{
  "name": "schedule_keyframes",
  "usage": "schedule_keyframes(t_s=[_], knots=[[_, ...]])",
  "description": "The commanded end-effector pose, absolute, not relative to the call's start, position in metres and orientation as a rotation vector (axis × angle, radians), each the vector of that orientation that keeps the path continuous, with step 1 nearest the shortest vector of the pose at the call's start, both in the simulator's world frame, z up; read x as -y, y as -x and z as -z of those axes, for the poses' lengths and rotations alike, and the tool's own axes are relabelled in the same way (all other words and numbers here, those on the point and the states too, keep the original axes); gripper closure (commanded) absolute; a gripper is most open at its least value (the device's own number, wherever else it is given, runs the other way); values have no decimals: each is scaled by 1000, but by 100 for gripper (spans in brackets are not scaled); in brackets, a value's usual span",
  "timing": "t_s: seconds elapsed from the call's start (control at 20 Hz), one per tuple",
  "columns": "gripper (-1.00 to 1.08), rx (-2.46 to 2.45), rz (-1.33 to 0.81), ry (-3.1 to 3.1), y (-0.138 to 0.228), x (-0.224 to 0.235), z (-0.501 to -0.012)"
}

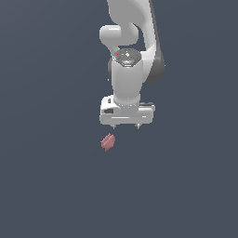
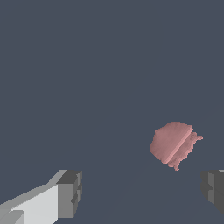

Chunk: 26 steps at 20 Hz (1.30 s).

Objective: Pick up the object and move it to a goal position.

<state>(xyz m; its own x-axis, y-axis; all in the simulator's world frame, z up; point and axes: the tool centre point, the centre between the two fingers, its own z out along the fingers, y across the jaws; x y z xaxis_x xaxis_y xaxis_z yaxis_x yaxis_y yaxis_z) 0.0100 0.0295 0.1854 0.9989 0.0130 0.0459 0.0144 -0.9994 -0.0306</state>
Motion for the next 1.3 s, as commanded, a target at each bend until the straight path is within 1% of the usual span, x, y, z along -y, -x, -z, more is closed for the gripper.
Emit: schedule_keyframes(t_s=[0.0, 0.55, 0.9, 1.25], knots=[[-92, 21, 71, 3110, -10, -30, -185], [-92, 14, 103, 3120, -15, -19, -205], [-92, -45, 96, 3118, -15, -15, -199], [-92, -228, 75, 3109, -16, -3, -180]])
